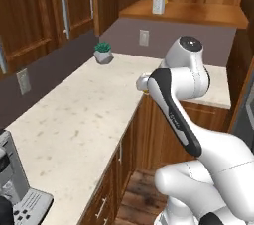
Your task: Pick the cheese from the fridge and the cheese grater from the cabinet and place them next to the salad bowl.
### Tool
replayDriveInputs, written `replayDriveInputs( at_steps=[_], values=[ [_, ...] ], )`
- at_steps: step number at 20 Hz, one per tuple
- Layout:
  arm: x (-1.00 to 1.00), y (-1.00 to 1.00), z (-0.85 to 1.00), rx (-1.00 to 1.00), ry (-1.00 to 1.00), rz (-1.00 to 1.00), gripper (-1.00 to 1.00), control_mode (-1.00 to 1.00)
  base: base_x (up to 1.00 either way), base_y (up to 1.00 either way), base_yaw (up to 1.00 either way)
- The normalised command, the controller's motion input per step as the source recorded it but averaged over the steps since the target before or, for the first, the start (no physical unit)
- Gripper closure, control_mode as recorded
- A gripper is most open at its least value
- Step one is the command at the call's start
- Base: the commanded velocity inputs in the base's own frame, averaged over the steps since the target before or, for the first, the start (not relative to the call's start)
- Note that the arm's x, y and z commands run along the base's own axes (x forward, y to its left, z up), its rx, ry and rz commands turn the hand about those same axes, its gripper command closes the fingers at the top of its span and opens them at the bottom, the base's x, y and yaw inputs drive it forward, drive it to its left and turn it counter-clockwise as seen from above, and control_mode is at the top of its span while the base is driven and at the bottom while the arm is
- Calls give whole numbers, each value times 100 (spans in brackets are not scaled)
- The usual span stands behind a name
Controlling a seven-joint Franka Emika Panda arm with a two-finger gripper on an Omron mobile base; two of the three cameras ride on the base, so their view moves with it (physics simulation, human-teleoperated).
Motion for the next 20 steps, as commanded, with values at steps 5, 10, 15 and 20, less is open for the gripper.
replayDriveInputs(
  at_steps=[5,10,15,20],
  values=[
    [0,0,0,0,0,0,100,100,46,15,-55],
    [0,0,0,0,0,0,100,100,42,18,-56],
    [0,0,0,0,0,0,100,100,47,32,-32],
    [0,0,0,0,0,0,100,100,32,36,-20]
  ],
)
